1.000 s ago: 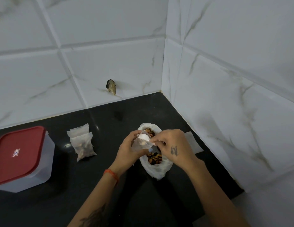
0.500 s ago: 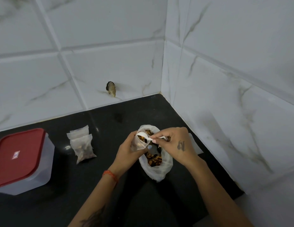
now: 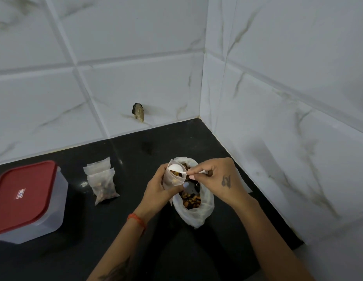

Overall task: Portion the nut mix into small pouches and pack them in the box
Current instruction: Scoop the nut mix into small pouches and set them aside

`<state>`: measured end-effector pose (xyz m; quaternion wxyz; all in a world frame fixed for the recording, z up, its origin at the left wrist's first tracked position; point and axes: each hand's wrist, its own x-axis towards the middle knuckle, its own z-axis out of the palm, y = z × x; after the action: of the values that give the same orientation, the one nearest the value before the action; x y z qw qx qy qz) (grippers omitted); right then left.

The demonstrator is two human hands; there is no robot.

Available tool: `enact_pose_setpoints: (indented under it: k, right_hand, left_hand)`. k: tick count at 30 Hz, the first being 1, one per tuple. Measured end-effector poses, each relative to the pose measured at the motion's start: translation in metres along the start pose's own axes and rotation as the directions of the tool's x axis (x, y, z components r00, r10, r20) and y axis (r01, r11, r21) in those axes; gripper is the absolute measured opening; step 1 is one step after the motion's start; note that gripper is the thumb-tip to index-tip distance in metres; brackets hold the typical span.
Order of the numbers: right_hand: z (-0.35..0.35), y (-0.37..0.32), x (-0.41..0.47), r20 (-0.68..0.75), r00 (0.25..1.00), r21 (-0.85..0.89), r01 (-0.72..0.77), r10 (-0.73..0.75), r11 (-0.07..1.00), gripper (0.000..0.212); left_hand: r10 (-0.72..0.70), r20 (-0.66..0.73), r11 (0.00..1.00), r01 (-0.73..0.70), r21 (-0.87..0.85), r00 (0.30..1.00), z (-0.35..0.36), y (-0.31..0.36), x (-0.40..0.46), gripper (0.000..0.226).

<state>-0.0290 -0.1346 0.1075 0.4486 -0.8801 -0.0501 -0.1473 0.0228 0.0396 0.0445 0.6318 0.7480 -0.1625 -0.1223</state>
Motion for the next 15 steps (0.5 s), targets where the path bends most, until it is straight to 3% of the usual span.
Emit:
enact_pose_setpoints:
  k: [15]
  right_hand:
    - [-0.0024,0.0000,0.0002,-0.030,0.999,0.073,-0.032,0.035,0.997,0.017]
  left_hand:
    - [-0.020,0.005,0.997,0.021,-0.077,1.000,0.0016,-0.0028,0.0007,0.060]
